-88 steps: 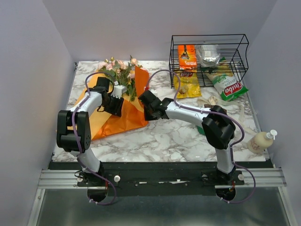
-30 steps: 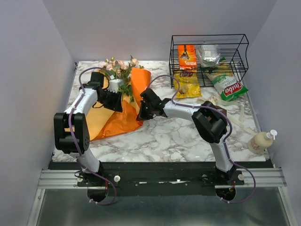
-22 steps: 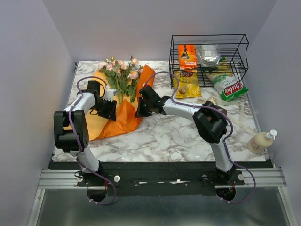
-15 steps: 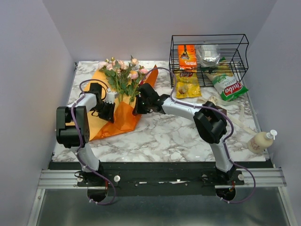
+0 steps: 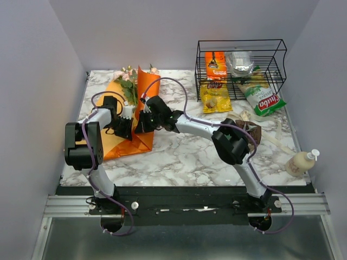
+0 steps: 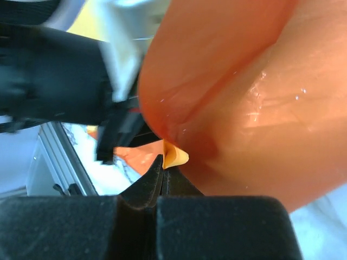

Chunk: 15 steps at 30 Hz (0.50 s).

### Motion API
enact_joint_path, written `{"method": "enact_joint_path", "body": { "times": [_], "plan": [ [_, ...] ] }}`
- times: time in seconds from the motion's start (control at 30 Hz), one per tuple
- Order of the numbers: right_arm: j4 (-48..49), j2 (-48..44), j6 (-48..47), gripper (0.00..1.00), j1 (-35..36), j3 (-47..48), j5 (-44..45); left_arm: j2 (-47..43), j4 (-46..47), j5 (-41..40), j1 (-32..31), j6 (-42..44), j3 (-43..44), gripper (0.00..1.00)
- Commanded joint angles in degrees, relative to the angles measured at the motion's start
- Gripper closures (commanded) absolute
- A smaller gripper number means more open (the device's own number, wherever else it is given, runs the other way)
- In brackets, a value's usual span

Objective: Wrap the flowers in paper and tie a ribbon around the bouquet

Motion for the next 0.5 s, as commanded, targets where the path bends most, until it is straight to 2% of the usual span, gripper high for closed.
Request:
{"method": "enact_joint_path", "body": {
  "times": [0.0,0.07,0.17,0.3,0.4,0.47],
  "plan": [
    [1.7,5.7,1.5,0.99,-0.2,5.2,-6.7,-1.6,2.0,1.5,0.0,0.8,-1.6,1.0],
    [1.8,8.6,3.4,0.99,-0.3,6.8,-9.2,-1.7,2.0,1.1,0.0,0.7,-1.3,0.99],
    [2.0,10.5,7.5,0.99,-0.6,7.0,-10.3,-2.4,1.0,1.1,0.7,0.6,-0.8,0.88],
    [1.7,12.2,10.4,0.99,-1.1,6.1,-10.7,-4.6,-0.2,1.2,1.8,0.2,0.4,0.63],
    [1.5,12.3,12.2,0.99,-1.5,4.8,-10.8,-6.2,-2.2,2.0,3.5,-0.5,2.6,0.5],
    [1.4,12.2,12.1,0.99,-1.6,4.4,-10.5,-7.3,-3.1,3.2,4.3,-1.1,4.3,0.47]
  ]
}}
